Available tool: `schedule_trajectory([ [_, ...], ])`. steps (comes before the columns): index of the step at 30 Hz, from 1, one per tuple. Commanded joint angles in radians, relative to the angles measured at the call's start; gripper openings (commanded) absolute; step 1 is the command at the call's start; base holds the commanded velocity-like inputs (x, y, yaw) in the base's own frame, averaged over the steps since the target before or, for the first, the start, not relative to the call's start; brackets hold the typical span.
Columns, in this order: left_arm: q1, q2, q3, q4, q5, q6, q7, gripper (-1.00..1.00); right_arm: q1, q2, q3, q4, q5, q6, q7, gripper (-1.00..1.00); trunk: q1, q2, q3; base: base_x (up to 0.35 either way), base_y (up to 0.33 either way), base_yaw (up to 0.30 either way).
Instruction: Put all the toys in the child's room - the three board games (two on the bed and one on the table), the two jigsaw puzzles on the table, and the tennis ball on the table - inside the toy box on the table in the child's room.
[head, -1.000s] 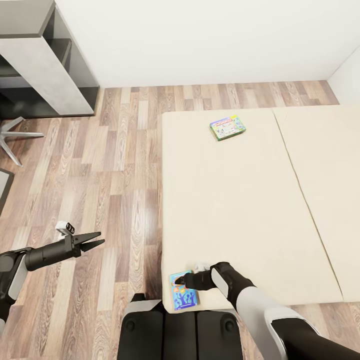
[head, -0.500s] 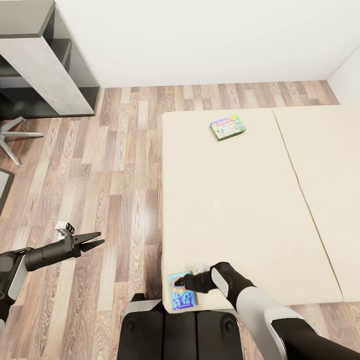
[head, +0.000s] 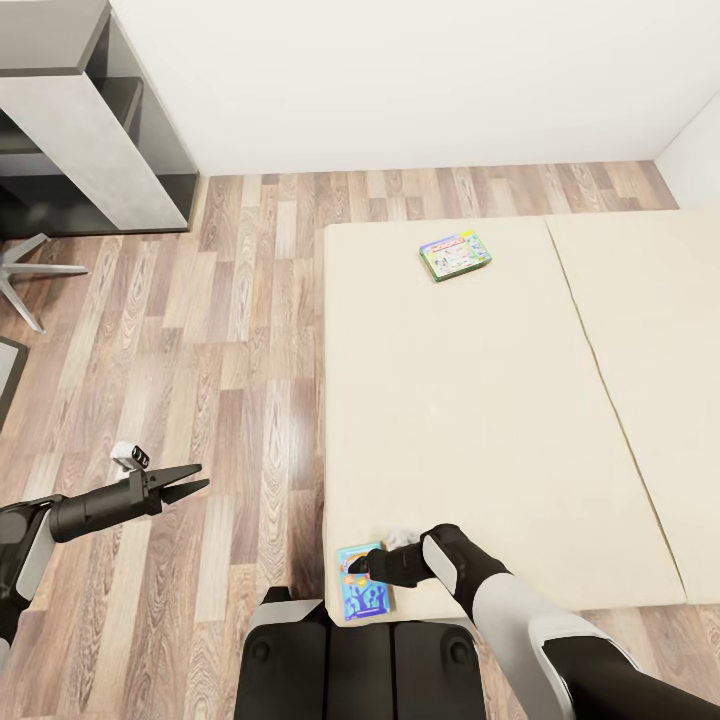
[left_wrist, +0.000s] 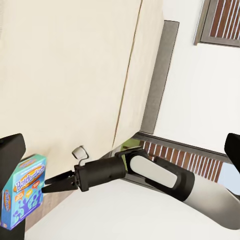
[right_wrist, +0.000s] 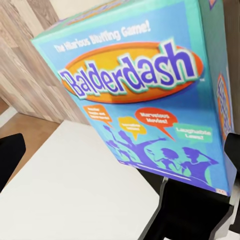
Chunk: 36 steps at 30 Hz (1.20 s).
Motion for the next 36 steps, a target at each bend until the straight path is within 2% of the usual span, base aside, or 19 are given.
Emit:
schedule_trajectory([
  [1,0.0,0.0,0.0,0.0,0.001,0.011,-0.003,1.0,0.0,0.0,0.001,-0.001,-0.007,0.004,-0.002,1.0,0.001,-0.001,-0.001,0.0,0.0,0.0],
  [36,0.0,0.0,0.0,0.0,0.001,0.011,-0.003,1.0,0.0,0.0,0.003,0.005,-0.005,0.006,-0.002,1.0,0.001,-0.001,-0.001,0.0,0.016,0.0],
])
